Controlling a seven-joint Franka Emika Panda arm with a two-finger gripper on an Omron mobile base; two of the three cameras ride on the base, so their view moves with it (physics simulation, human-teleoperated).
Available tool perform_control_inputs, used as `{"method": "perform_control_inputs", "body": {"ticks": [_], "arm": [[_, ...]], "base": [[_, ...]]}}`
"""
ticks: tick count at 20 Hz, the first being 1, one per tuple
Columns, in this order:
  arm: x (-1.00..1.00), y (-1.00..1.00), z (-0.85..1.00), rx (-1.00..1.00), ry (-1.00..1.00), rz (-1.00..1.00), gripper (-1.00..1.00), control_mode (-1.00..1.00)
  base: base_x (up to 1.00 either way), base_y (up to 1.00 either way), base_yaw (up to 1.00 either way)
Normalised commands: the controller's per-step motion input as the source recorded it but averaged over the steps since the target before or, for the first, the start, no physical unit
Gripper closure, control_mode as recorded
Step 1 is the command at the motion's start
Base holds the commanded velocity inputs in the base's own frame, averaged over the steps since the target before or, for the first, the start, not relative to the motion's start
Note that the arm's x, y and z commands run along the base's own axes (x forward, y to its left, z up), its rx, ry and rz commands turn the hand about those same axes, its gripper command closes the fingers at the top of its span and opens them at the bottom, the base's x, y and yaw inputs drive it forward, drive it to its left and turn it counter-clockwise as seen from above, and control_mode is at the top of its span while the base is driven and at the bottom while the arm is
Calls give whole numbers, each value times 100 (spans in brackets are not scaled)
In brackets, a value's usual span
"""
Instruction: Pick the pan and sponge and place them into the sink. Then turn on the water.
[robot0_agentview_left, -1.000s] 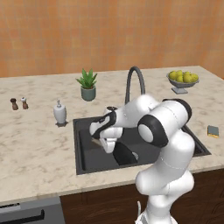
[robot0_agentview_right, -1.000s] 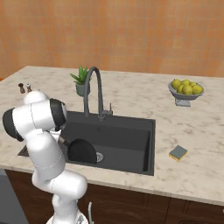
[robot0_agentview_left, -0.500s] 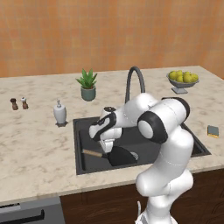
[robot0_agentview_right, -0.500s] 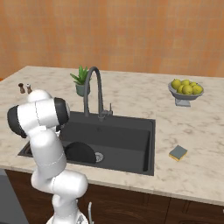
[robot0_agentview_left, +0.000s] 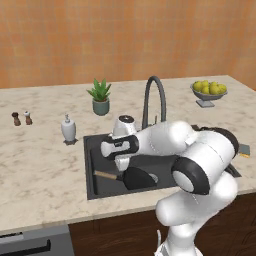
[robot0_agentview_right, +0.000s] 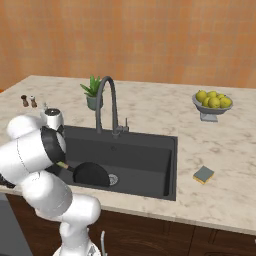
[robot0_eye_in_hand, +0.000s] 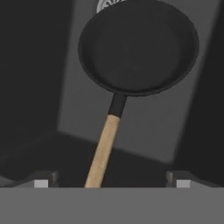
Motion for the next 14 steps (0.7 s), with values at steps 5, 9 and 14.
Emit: {"method": "perform_control_inputs", "body": {"ticks": [5,9,14], "arm": [[-52,4,87,0,0,0,-100,-100],[-59,-3,72,-1,0,0,-100,-100],[-33,-14,82,-9,1,9,-100,-100]], "base": [[0,0,0],[0,0,0],[0,0,0]]}}
